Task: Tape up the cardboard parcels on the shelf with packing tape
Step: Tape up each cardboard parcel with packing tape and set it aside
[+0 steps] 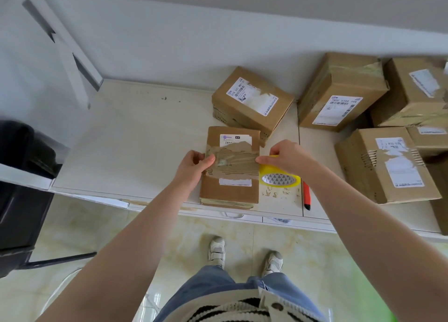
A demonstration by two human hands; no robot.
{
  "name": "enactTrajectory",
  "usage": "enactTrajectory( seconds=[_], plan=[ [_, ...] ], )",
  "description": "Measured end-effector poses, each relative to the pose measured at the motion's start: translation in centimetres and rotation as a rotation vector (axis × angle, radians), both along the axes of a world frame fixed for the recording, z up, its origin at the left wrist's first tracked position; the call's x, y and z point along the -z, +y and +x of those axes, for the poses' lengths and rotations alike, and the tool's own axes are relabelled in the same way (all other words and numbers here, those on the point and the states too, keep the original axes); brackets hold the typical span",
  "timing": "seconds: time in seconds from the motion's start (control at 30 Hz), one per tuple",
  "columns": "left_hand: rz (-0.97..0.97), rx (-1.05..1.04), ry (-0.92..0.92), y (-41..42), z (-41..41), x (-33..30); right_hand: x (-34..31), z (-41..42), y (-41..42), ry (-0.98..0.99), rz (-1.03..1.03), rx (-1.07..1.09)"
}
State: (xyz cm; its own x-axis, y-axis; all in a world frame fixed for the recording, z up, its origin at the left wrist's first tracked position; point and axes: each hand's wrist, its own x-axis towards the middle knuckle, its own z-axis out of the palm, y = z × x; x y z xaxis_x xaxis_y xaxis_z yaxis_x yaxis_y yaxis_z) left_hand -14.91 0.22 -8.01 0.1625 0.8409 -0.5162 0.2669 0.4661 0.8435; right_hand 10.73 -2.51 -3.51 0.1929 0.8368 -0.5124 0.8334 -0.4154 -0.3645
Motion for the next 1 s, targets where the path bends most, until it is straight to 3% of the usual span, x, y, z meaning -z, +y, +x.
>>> enactTrajectory(
  seconds=[0.2, 0.47, 0.67, 0.83, 0.93, 1.0],
  plan=[
    [0.355, 0.173, 0.351, -0.3, 3.8, -0.7, 0.5, 0.2, 0.0, -0.025, -0.029, -0.004],
    [0.251, 0.189, 0.679, -0.5, 4.7, -1.3, 1.1, 0.2, -0.5, 0.097, -0.029, 0.043],
    [0.081, 0.087, 0.354, -0.6, 4.5, -1.8, -1.0, 0.0, -0.4, 0.173, 0.052, 0.044],
    [-0.150, -0.066, -0.087, -2.1, 5.7, -1.1, -8.5, 0.1, 1.3, -0.093, 0.020, -0.283],
    [-0.174, -0.058, -0.130, -2.3, 5.9, -0.8, -9.5, -1.0, 1.7, -0.100, 0.022, -0.391],
    [-0.075, -0.039, -0.031, -1.9, 5.4, -0.9, -9.4, -1.5, 1.9, -0.081, 0.018, -0.380]
  ],
)
